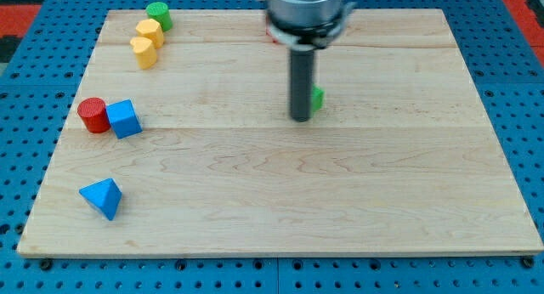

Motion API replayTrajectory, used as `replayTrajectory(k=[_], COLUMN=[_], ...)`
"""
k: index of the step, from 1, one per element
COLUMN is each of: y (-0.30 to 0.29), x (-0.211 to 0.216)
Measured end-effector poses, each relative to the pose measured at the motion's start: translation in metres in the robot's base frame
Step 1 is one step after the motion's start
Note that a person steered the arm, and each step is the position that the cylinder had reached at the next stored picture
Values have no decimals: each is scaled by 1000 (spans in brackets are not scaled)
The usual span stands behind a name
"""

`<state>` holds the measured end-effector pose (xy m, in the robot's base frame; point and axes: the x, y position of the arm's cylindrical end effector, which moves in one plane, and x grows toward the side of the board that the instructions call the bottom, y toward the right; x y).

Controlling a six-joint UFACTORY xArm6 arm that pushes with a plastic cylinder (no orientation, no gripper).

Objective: Slide the green star towards the top right

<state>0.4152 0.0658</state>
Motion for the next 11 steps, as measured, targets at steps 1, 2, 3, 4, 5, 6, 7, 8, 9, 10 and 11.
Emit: replayTrajectory(k=[1, 2, 3, 4, 5, 6, 7, 8, 9, 10, 11], y=[10, -24, -65, -4, 65, 53, 84, 71, 96, 74, 139], x=[-51, -61, -69, -107, -110, -65, -61, -124, -148, -117, -112])
